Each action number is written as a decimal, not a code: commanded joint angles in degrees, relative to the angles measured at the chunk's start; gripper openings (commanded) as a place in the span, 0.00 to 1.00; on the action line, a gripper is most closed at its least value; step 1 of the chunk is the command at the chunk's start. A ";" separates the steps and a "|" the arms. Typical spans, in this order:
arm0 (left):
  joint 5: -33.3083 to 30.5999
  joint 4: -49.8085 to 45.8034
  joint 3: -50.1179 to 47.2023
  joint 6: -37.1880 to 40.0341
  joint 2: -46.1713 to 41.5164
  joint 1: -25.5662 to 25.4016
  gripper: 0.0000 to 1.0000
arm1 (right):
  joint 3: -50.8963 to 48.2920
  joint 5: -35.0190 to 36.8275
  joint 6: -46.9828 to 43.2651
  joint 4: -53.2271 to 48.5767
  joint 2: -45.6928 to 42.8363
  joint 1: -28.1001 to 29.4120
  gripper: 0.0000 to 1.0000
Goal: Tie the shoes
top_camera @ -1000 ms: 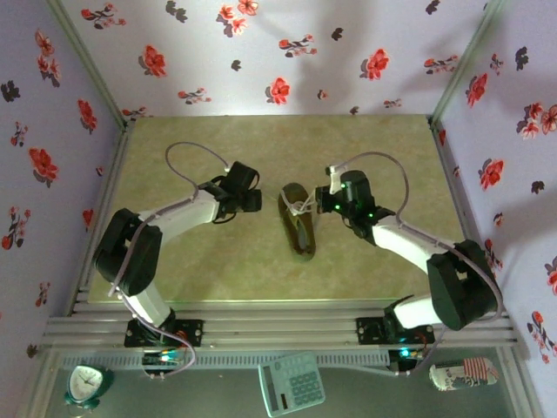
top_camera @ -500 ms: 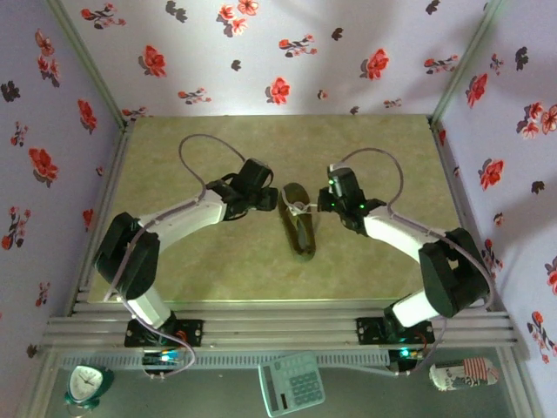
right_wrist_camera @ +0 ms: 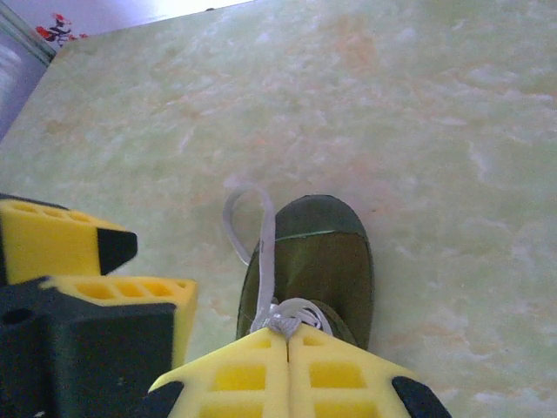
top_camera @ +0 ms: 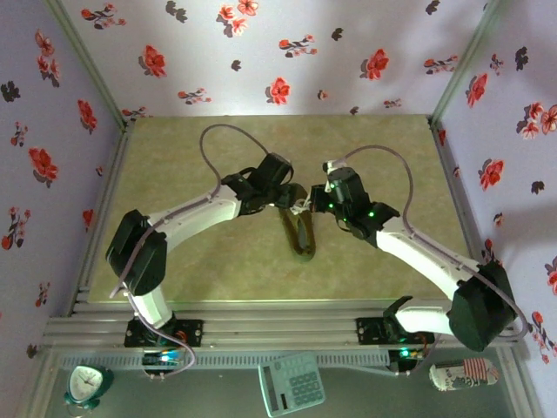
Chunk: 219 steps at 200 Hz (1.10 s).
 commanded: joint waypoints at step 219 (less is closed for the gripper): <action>-4.63 1.44 -11.67 -5.40 -9.47 8.23 0.77 | 8.46 3.55 -3.10 -0.32 10.75 -0.11 0.00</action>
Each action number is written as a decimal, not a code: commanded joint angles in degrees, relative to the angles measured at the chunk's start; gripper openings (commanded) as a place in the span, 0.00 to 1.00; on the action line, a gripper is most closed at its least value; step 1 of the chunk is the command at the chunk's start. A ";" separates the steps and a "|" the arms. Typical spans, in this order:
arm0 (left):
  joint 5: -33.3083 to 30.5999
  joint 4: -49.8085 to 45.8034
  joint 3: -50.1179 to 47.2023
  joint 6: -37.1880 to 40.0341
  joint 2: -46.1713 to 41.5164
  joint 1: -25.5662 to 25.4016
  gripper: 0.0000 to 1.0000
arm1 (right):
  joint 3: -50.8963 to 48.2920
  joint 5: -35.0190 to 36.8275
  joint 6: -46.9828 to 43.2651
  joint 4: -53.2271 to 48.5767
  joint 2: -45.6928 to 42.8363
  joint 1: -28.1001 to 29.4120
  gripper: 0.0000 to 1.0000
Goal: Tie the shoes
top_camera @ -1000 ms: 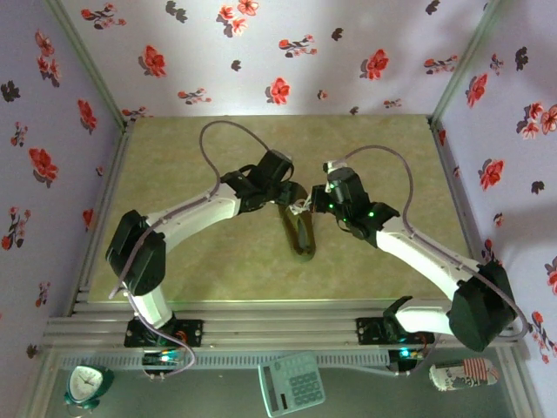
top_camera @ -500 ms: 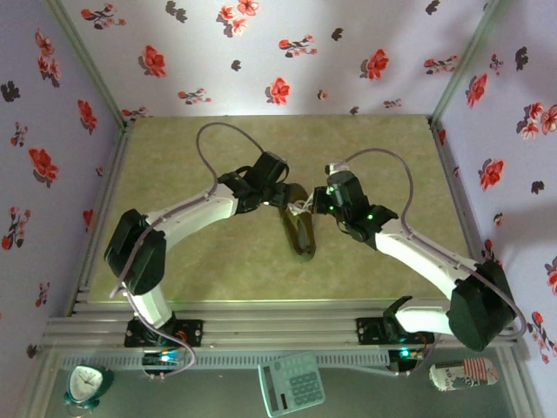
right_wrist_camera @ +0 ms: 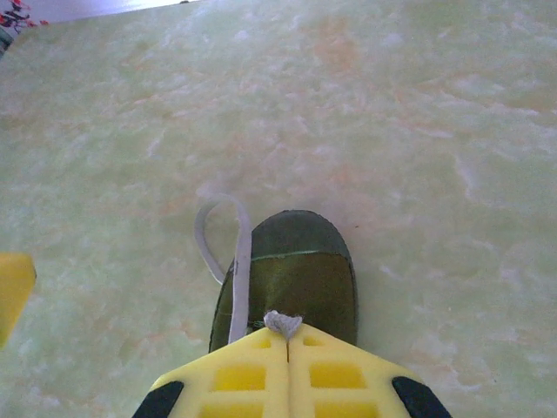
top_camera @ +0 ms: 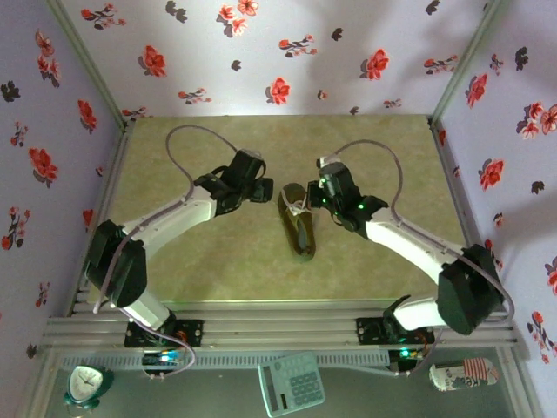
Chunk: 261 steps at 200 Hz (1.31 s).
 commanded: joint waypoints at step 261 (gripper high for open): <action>-13.64 -4.46 -2.12 -19.95 0.18 0.66 0.81 | 10.09 -2.32 -7.73 2.77 13.55 6.16 0.00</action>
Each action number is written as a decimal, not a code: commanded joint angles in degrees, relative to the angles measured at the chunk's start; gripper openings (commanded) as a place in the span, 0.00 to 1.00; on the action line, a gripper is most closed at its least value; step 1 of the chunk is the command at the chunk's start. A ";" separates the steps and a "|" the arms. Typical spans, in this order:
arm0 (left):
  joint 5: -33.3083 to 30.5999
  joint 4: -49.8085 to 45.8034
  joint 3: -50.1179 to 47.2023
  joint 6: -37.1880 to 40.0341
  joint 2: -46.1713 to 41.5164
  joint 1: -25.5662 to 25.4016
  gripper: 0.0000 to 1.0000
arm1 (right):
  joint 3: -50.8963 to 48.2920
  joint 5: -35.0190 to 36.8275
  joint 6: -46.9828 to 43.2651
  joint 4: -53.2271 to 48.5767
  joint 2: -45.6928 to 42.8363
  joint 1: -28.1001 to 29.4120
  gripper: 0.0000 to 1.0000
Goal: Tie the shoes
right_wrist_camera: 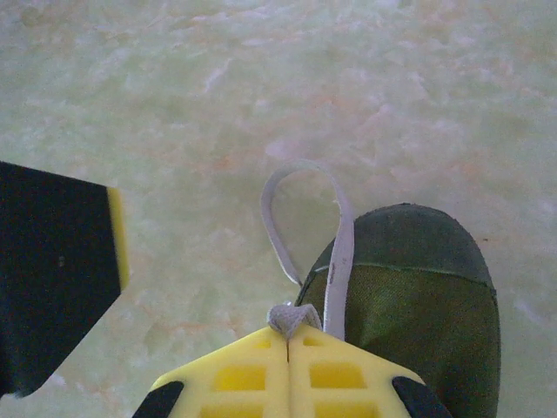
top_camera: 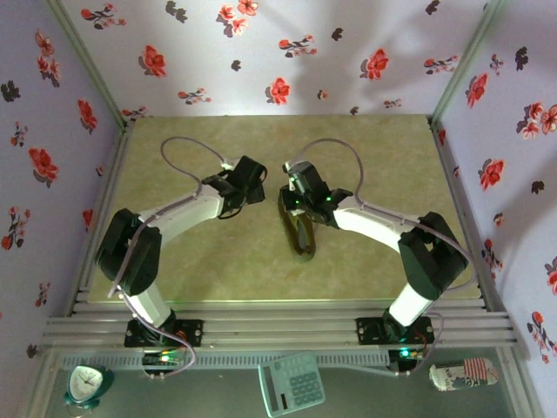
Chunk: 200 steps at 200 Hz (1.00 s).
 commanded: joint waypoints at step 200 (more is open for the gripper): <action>-12.22 -2.10 -3.37 1.73 -9.87 -5.34 0.85 | -1.22 2.17 -3.59 -0.86 -5.89 -0.10 0.00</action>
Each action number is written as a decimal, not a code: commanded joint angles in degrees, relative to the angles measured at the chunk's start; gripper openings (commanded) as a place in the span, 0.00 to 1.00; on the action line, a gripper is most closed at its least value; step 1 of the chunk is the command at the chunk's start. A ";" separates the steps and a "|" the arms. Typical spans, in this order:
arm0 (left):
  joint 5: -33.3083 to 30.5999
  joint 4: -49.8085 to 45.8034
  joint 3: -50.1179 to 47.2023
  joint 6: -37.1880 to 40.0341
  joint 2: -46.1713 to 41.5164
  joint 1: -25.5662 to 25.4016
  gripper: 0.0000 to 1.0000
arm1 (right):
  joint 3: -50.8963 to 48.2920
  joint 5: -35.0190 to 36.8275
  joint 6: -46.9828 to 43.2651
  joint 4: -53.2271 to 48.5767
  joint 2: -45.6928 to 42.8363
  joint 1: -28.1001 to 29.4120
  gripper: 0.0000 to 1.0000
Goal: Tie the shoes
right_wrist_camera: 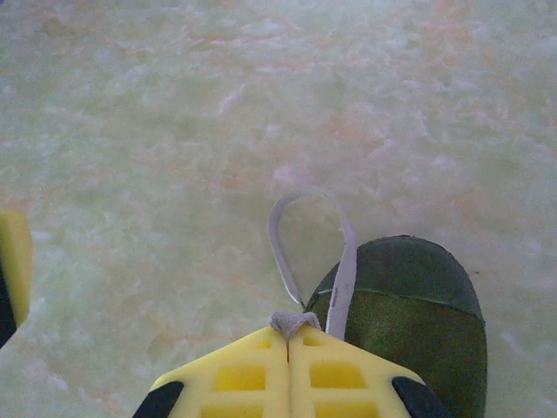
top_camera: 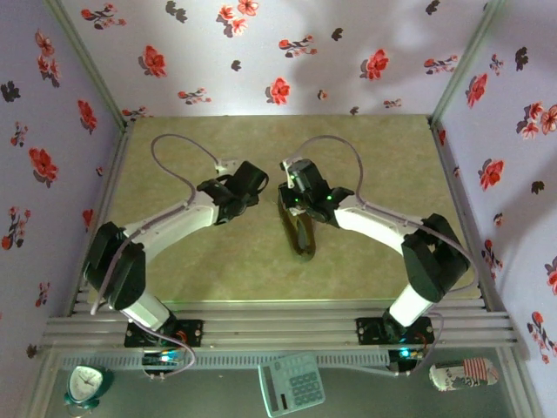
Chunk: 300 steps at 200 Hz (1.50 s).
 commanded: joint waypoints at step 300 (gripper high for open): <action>22.68 8.95 16.90 12.53 27.66 7.96 0.61 | -10.43 -0.73 11.12 -13.62 -17.93 -6.84 0.00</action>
